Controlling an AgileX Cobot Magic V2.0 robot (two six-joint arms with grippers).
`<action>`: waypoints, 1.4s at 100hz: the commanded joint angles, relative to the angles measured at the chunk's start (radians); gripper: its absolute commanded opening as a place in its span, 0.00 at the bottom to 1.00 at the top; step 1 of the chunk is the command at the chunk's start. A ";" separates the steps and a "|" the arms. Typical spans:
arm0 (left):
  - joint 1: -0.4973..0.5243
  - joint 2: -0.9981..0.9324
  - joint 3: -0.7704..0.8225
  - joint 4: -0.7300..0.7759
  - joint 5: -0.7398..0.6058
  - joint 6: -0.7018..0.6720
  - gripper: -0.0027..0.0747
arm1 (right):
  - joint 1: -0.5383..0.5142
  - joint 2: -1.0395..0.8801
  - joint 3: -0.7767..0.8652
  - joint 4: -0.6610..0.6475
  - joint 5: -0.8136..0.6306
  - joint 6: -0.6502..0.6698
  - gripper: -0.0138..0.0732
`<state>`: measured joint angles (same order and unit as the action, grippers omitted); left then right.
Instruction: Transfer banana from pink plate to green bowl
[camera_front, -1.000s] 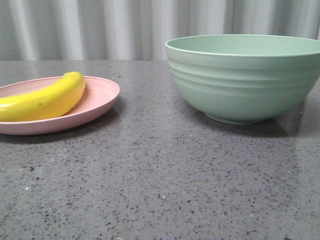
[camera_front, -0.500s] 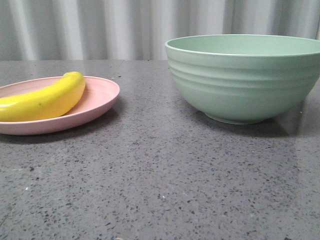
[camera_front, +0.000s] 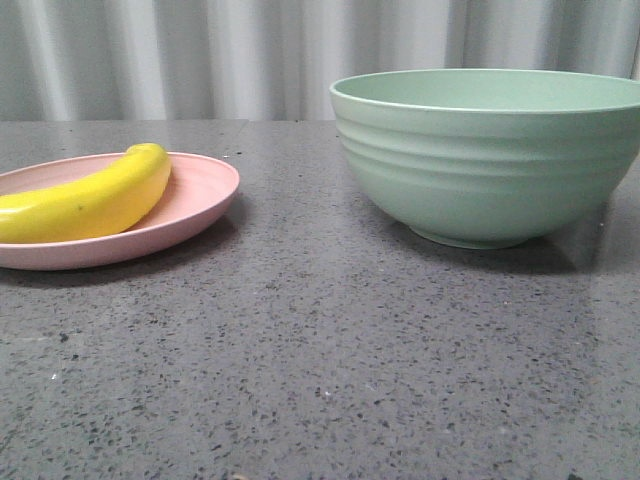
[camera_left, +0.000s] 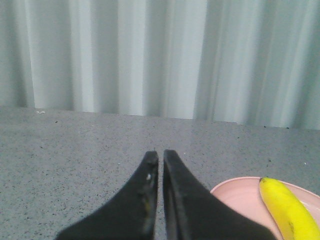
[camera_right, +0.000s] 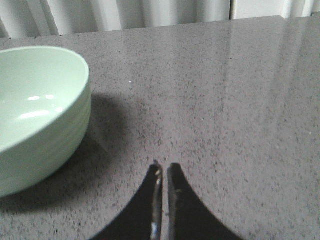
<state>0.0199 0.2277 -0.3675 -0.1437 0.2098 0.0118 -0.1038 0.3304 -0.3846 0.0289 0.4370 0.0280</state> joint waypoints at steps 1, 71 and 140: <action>0.002 0.073 -0.051 -0.001 -0.113 0.002 0.01 | -0.003 0.089 -0.079 0.004 -0.083 -0.011 0.09; -0.146 0.419 -0.198 0.014 -0.202 0.000 0.72 | -0.003 0.221 -0.090 0.030 -0.218 -0.011 0.09; -0.484 1.025 -0.573 0.034 0.384 0.148 0.69 | 0.027 0.221 -0.112 0.030 -0.159 -0.013 0.09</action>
<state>-0.4550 1.2370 -0.8838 -0.1063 0.5950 0.1514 -0.0888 0.5419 -0.4467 0.0599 0.3426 0.0280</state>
